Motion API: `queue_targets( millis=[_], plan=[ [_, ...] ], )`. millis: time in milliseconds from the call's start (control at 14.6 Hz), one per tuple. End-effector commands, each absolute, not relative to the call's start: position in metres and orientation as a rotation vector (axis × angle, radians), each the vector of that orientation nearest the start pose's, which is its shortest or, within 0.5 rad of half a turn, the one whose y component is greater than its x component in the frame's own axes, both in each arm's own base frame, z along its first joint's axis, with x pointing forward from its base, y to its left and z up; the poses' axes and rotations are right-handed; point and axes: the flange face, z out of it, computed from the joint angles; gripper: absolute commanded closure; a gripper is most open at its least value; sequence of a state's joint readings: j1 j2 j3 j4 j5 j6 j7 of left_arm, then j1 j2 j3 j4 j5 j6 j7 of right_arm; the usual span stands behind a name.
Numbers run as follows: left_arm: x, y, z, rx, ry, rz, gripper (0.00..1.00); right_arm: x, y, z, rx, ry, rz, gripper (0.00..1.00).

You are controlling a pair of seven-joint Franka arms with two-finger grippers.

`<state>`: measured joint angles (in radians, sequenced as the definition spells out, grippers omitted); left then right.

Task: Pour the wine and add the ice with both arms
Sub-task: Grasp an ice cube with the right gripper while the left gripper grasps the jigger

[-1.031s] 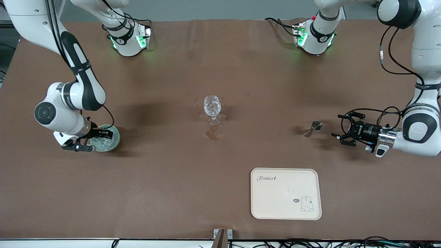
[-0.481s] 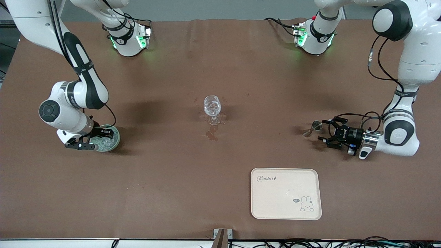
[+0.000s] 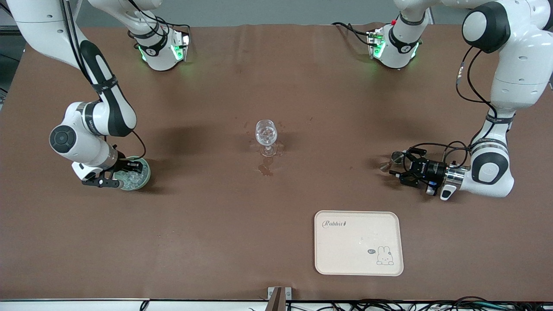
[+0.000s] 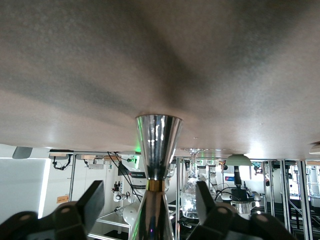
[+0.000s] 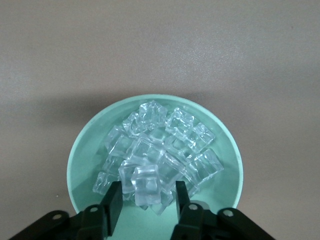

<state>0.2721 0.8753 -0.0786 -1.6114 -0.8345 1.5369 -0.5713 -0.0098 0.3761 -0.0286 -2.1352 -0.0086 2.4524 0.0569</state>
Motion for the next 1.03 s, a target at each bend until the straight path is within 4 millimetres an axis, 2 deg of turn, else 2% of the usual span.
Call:
queue_targets(
  millis=[0,137,275,618,756,962],
  plan=[
    [0.591,0.033,0.109,1.76,1.205,-1.264,0.24,0.561,-0.022,0.224,-3.144,0.153,0.087,0.56],
    [0.59,0.033,0.108,1.757,1.206,-1.269,0.27,0.561,-0.022,0.224,-3.144,0.153,0.087,0.61],
    [0.588,0.033,0.106,1.755,1.21,-1.274,0.35,0.561,-0.022,0.224,-3.144,0.153,0.087,0.67],
    [0.587,0.032,0.103,1.759,1.193,-1.271,0.46,0.563,-0.02,0.226,-3.144,0.165,0.084,0.88],
    [0.587,0.032,0.103,1.76,1.194,-1.271,0.49,0.566,-0.018,0.233,-3.142,0.182,0.132,0.95],
    [0.587,0.028,0.103,1.765,1.188,-1.276,0.57,0.576,-0.017,0.252,-3.139,0.179,0.2,1.0]
  ],
)
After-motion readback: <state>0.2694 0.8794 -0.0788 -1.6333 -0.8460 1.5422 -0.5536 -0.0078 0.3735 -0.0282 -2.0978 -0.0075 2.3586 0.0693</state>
